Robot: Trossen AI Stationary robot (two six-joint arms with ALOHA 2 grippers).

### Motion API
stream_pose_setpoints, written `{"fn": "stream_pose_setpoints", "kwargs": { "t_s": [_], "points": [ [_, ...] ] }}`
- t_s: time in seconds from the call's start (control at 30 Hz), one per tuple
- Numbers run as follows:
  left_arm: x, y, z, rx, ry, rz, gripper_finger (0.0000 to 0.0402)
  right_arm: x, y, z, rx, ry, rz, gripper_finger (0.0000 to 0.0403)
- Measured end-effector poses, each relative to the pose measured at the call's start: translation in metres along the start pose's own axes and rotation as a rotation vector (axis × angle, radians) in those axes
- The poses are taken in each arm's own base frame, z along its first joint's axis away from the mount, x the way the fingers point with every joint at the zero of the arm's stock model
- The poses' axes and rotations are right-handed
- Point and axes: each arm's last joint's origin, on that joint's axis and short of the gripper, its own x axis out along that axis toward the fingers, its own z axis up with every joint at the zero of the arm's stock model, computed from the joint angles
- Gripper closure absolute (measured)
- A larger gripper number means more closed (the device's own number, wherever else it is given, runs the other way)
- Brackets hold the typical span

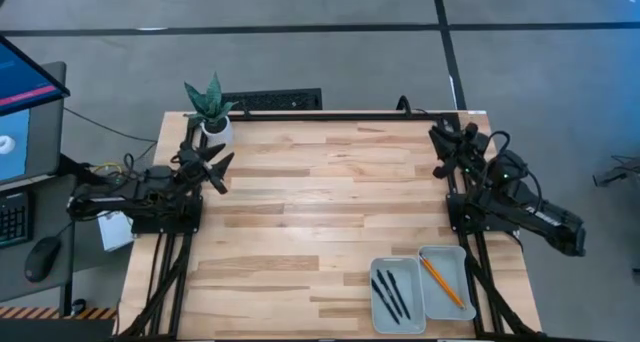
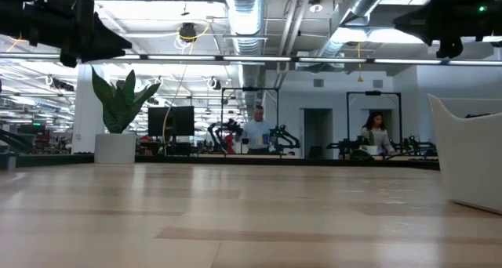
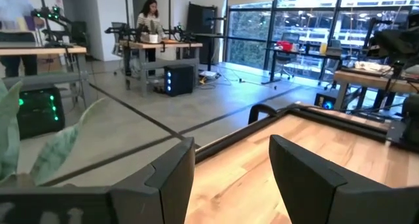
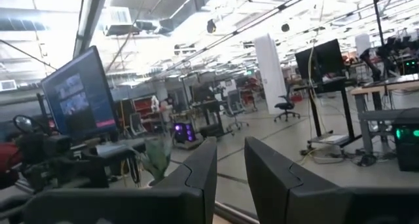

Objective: Sort pens & pencils
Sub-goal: Return to Home Position

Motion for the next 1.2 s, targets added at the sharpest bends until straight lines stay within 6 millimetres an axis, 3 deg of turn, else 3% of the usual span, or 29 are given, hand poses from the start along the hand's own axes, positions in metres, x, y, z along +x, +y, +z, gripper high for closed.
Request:
{"fn": "stream_pose_setpoints", "kwargs": {
  "t_s": [0.77, 1.2],
  "points": [
    [0.004, 0.001, -0.04, 0.005, 0.043, 0.056, 0.0214, -0.001, -0.009, -0.054, 0.009, 0.023, -0.036, 0.0304],
    [0.004, 0.003, -0.04, 0.03, 0.044, 0.115, 0.0214, -0.001, -0.01, -0.056, 0.03, 0.035, -0.086, 0.0304]
  ]
}}
